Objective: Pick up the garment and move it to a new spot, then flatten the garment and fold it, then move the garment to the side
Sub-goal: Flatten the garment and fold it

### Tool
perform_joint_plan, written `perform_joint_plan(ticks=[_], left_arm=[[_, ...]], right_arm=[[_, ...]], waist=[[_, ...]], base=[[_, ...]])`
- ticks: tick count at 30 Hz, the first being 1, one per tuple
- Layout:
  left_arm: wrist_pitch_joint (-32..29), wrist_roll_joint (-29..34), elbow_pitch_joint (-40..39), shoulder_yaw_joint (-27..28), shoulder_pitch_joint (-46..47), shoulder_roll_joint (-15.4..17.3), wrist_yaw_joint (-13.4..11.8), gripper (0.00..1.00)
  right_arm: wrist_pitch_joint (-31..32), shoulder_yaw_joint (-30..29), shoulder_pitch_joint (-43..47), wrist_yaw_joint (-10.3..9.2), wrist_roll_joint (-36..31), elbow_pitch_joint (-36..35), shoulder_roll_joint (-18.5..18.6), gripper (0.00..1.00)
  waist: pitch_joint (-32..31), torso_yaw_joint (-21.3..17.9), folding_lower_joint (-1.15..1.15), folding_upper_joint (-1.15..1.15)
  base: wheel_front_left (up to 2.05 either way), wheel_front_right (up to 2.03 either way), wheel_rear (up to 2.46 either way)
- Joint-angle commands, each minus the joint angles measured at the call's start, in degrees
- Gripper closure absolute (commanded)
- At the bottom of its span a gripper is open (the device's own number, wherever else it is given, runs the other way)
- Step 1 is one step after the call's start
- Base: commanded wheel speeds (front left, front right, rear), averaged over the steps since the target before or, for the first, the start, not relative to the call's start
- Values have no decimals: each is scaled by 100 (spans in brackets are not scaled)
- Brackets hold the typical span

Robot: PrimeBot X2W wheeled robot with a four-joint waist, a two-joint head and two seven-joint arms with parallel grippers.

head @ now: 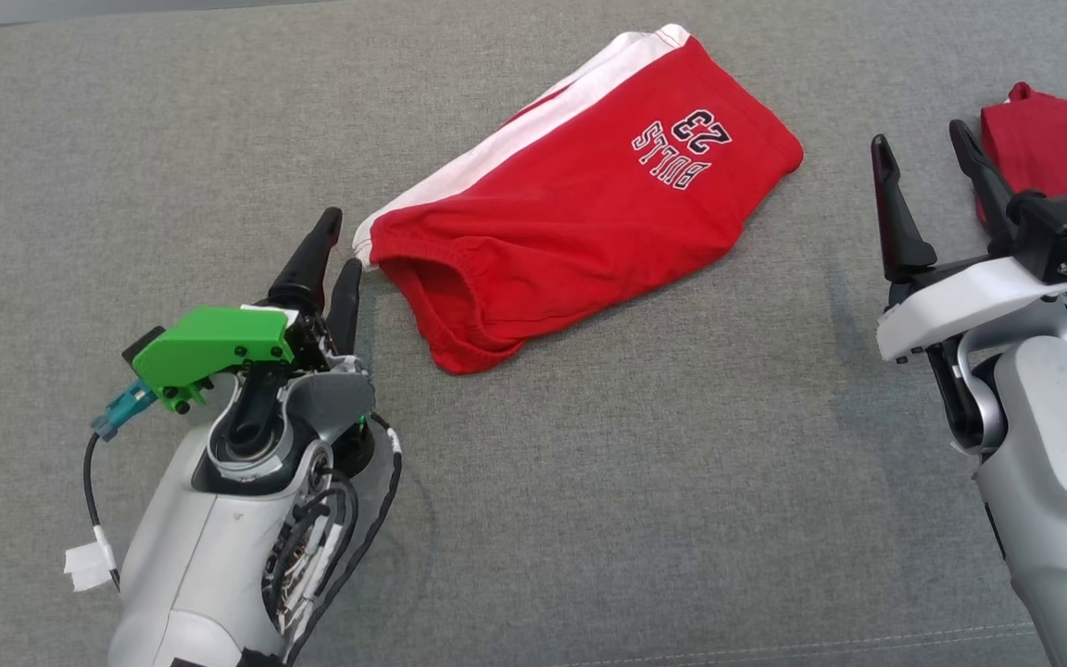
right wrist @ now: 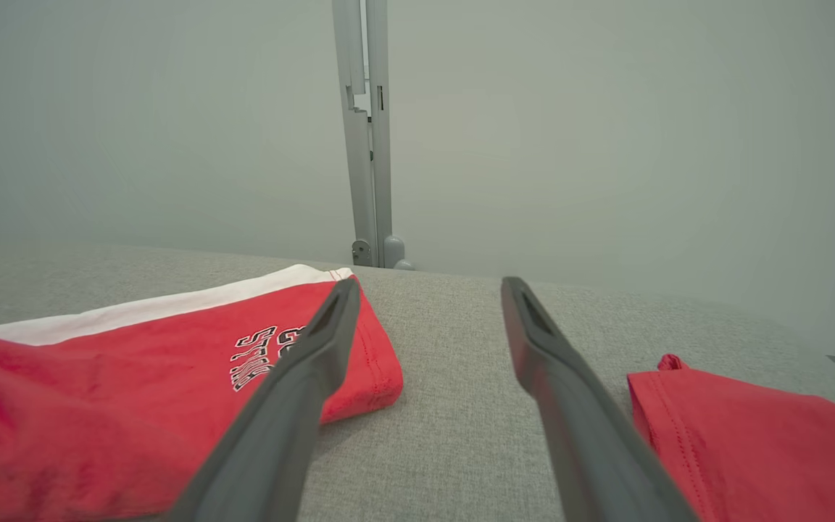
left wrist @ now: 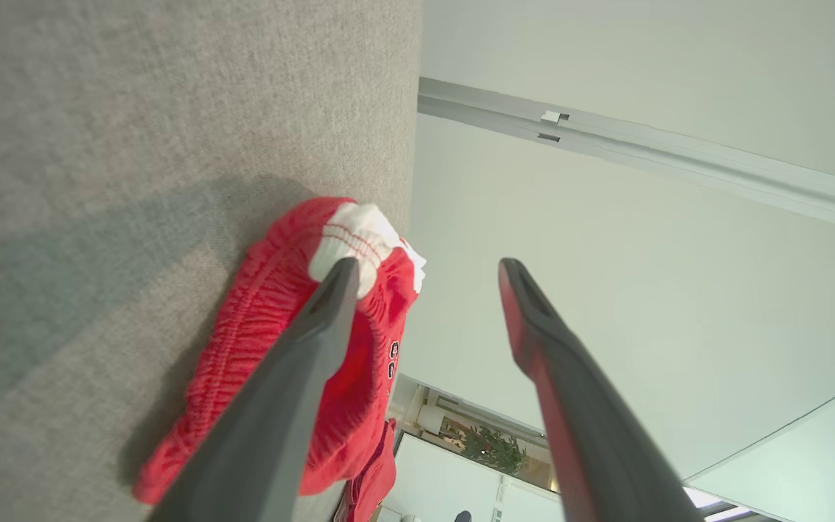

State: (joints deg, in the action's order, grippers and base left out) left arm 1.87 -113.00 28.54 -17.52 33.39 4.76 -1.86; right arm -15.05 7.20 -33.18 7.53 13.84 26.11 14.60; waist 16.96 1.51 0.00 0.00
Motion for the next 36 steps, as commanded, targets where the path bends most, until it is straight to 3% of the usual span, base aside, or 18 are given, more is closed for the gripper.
perform_joint_plan(ticks=[1,6,15,22,29,30,31,32,36], left_arm=[[16,-76,-52,33,-87,-10,-41,0],[-11,-400,-413,199,-297,-53,-352,0],[-11,-708,-781,245,-404,-114,-625,0],[81,-721,-529,322,-222,-122,-665,0],[114,-658,-104,357,63,-140,-536,0],[118,-615,-34,327,109,-141,-520,6],[135,-569,32,296,149,-141,-505,79],[137,-523,89,259,188,-141,-466,100],[162,-165,254,40,303,-68,-296,100]], right_arm=[[-12,-17,67,-10,25,1,1,0],[-12,-37,65,-10,17,0,-10,0],[-12,-39,-15,-10,-12,-3,16,0],[-12,-23,-38,-10,-24,-45,2,0],[-12,70,-87,-10,16,-41,48,0],[-12,91,-95,-10,17,-39,61,0],[-12,104,-116,-10,20,-36,74,0],[-12,126,-142,-10,20,-36,86,0],[-12,181,-254,-10,17,-54,147,0]], waist=[[3,-2,0,0],[27,-25,0,0],[124,-67,0,0],[202,-121,0,0],[309,-128,0,0],[324,-123,0,0],[337,-116,0,0],[348,-106,0,0],[400,-14,0,0]], base=[[0,0,0],[0,0,0],[0,0,0],[0,0,0],[0,0,0],[0,0,0],[0,0,0],[0,0,0],[0,0,0]])
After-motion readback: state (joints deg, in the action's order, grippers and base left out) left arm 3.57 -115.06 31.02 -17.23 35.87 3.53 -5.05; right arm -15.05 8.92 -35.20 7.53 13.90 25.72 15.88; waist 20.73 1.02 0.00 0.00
